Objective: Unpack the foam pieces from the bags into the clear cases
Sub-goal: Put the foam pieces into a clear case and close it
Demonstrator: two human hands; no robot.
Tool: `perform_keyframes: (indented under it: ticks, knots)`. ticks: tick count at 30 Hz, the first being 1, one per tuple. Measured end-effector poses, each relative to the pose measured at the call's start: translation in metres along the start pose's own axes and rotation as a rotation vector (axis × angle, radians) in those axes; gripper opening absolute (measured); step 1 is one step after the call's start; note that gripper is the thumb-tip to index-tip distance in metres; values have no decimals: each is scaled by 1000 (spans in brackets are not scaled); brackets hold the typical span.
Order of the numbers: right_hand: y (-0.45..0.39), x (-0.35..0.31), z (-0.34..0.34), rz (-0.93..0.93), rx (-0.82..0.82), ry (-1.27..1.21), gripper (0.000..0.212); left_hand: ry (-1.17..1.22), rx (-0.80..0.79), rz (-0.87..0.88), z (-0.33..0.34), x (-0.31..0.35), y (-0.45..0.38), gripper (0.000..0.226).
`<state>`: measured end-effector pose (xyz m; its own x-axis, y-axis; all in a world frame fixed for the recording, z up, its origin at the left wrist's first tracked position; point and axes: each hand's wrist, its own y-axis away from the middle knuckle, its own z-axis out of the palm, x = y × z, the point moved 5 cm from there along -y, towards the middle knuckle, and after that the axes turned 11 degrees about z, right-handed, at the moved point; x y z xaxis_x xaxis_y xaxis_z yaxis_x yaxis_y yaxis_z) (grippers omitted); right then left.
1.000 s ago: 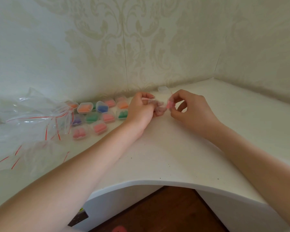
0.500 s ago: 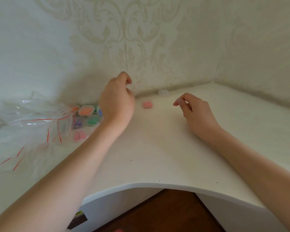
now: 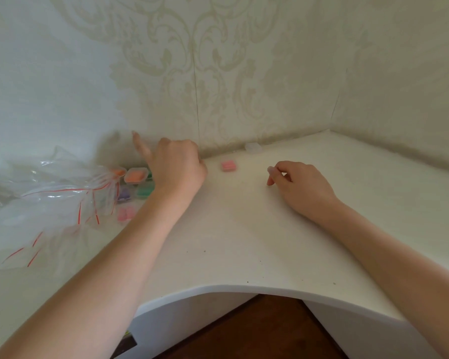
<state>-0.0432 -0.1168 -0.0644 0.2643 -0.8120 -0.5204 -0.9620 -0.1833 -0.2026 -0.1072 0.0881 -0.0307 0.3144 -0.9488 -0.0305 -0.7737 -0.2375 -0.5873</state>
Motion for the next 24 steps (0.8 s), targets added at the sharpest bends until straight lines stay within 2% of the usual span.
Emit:
perform_keyframes:
  ticks: [4,8,12,17,20,22,24]
  knots:
    - [-1,2,-1,23,19,-54,41,49,128,68,-13,12,4,23]
    - [-3,2,-2,-21,69,-162,32,167,68,221,-3,39,11,25]
    - [-29,-2,0,-19,61,-68,22,241,151,312,4,52,14,18]
    - [-81,-20,7,22,53,125,42,298,155,324,10,50,13,20]
    - [-102,-26,22,119,35,211,56,352,146,315,15,44,10,22]
    - [-109,-25,34,170,59,198,54,378,152,302,17,42,10,22]
    - [-109,-25,42,184,108,139,41,396,153,293,17,44,10,23]
